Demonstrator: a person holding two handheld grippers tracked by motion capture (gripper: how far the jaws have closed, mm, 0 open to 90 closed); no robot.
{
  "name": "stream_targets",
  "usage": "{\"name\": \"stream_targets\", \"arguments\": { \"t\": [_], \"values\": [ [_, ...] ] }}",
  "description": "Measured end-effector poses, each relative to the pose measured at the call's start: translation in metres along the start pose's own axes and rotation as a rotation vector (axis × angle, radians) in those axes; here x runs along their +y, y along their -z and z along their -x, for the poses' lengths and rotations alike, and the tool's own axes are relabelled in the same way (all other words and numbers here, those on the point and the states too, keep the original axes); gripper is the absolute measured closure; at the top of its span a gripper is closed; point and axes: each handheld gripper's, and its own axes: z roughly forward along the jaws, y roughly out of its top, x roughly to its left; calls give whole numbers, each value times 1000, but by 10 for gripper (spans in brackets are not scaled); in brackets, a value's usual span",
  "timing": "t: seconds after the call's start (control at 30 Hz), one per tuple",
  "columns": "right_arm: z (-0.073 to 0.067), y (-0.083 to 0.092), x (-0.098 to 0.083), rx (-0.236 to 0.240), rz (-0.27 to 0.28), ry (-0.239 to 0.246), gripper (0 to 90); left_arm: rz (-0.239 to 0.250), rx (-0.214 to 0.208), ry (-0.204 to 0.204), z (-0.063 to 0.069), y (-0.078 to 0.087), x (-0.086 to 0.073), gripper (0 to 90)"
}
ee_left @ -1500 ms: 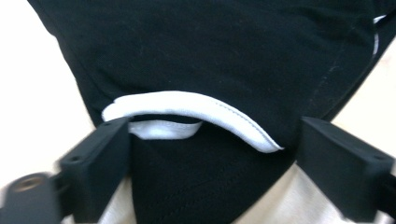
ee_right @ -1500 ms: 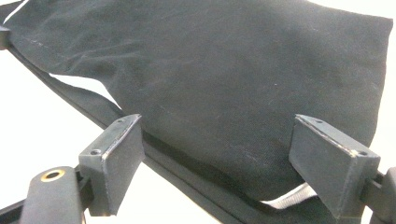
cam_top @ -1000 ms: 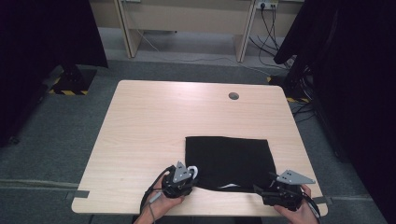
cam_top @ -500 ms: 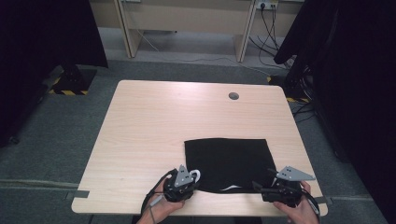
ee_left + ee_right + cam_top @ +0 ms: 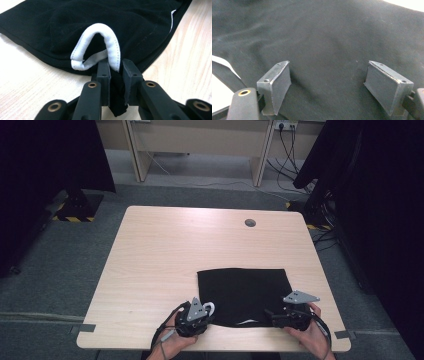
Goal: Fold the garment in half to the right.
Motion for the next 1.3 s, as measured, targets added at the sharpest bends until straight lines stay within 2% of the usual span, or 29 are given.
{"name": "stream_targets", "arguments": {
  "t": [0.03, 0.1, 0.17, 0.37, 0.57, 0.67, 0.73, 0.87, 1.03, 1.3],
  "values": [
    [0, 1, -1, -9, -14, 1, 210, -1, -3, -1, 0, 0, 0, 772],
    [2, 2, -5, -2, -2, -24, 211, -2, -7, -9, 2, -1, 1, 772],
    [3, 4, -10, -6, 15, -28, 212, -1, -12, -12, 3, -2, 1, 772],
    [5, 15, -20, -20, 3, -44, 214, -1, -34, -9, 8, -4, 3, 767],
    [4, 19, -19, -16, 10, -32, 224, -3, -28, -4, 11, -5, 3, 761],
    [3, 22, -7, 20, 60, -46, 224, -3, -28, -1, 11, -5, 4, 766],
    [0, 21, 6, 28, 73, -20, 220, -2, -33, 9, 10, -5, 3, 769],
    [-9, 11, 32, 69, 101, 20, 217, -2, -27, 2, 11, -5, 3, 769],
    [-18, -8, 59, 132, 107, 42, 208, -2, -35, 10, 10, -5, 3, 769],
    [-28, -30, 85, 169, 104, 68, 193, -3, -44, 12, 8, -5, 3, 770]
  ]
}}
